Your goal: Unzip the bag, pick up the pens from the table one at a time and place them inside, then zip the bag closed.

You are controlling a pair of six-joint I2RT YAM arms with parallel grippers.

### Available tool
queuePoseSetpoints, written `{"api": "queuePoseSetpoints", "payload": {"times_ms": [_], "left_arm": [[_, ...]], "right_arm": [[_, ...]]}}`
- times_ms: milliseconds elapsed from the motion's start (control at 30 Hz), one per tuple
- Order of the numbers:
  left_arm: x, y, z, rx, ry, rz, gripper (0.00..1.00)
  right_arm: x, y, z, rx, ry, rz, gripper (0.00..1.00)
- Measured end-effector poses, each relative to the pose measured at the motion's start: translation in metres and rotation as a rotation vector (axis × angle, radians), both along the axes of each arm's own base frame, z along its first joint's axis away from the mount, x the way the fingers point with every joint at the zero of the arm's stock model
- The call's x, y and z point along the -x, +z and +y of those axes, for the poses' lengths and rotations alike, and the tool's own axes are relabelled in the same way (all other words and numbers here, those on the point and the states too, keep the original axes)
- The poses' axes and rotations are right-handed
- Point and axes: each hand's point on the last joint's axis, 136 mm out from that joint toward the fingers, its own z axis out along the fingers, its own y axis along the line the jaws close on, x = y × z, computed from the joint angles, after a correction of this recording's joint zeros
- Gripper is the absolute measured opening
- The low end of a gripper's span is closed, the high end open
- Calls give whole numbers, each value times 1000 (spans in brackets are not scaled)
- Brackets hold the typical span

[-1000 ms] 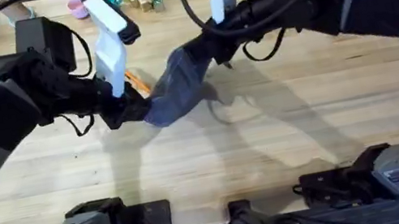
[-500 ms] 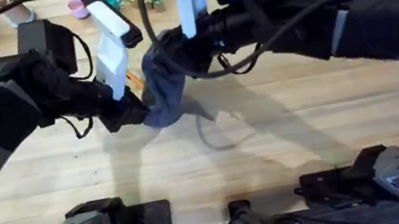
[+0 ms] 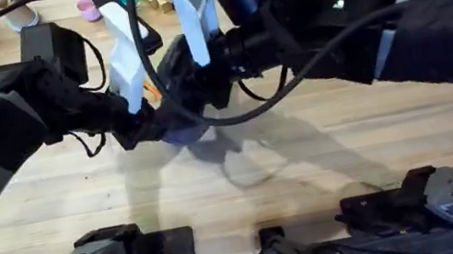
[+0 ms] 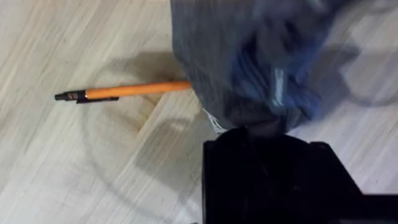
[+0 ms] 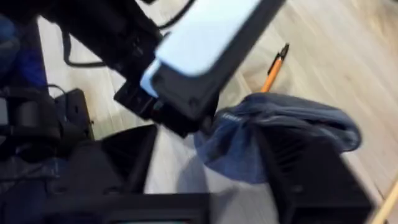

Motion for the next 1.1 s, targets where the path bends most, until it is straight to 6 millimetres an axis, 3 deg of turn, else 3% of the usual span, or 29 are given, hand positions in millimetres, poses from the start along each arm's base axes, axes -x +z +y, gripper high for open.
{"api": "queuePoseSetpoints", "payload": {"times_ms": [33, 67, 133, 167, 200, 233, 500, 800, 1100], "left_arm": [[-1, 1, -1, 4, -1, -3, 43], [-1, 1, -2, 10, -3, -7, 42], [-1, 2, -3, 20, -5, -8, 43], [-8, 10, -14, 79, -29, -47, 43], [-8, 11, -15, 81, -33, -46, 43], [-7, 11, -15, 86, -34, -44, 43], [-7, 11, -16, 88, -34, -42, 42], [-7, 11, -16, 89, -34, -42, 43], [-7, 11, -16, 89, -34, -42, 43]], "right_arm": [[2, -2, -2, 13, -2, 9, 929], [2, -4, -6, 33, -10, 11, 980], [1, -10, -15, 68, -30, 26, 995], [22, -33, -31, 152, -5, 157, 996], [24, -36, -34, 162, -4, 175, 996], [21, -40, -45, 178, -27, 214, 996], [-11, -41, -73, 167, -138, 235, 997], [-62, -43, -122, 188, -340, 195, 997], [-80, -43, -143, 180, -454, 218, 997]]}}
